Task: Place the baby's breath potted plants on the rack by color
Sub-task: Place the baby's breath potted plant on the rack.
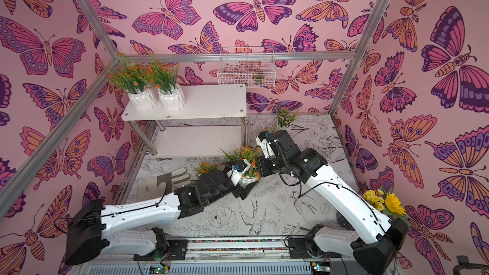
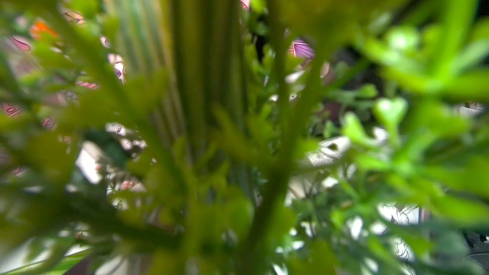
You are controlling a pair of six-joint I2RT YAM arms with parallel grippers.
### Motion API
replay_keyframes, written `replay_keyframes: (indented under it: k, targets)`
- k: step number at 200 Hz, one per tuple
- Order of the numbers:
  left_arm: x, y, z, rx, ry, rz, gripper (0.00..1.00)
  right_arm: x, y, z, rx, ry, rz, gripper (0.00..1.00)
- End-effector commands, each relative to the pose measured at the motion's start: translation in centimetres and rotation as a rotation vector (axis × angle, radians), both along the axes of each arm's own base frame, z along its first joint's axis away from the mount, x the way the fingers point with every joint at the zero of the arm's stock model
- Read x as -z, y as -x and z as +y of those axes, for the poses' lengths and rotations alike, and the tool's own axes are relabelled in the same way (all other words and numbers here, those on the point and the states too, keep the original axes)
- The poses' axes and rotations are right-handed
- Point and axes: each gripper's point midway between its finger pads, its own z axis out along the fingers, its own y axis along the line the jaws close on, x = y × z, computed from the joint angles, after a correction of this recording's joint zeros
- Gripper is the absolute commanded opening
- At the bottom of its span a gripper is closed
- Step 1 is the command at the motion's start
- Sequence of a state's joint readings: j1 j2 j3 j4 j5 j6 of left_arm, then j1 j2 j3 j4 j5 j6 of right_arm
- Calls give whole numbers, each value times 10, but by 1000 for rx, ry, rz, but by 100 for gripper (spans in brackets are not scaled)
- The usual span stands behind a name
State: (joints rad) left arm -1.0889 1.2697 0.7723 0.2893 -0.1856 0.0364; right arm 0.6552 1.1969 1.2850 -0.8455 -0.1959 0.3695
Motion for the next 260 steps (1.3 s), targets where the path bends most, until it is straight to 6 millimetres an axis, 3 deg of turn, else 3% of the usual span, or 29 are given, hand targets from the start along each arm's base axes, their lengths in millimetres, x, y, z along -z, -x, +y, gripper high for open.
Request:
replay_keyframes:
  k: [1,84,118,198,260]
  targets:
    - [-20,-2,5,-29,56,-25,70,-15,-5,-8,36,-32,-52,23]
    - [-32,-1,17,-55,60,-33,69,-26,-13,-42,135,-32,-115,32]
    - [-48,-5,28,-101,58,-42,69,-18,-15,-59,190,-19,-122,33]
    - [-117,-27,52,-208,122,-103,69,27,-14,-61,224,-38,-45,34]
    - [-180,-58,68,-253,208,-163,69,46,-12,-53,213,-73,4,34]
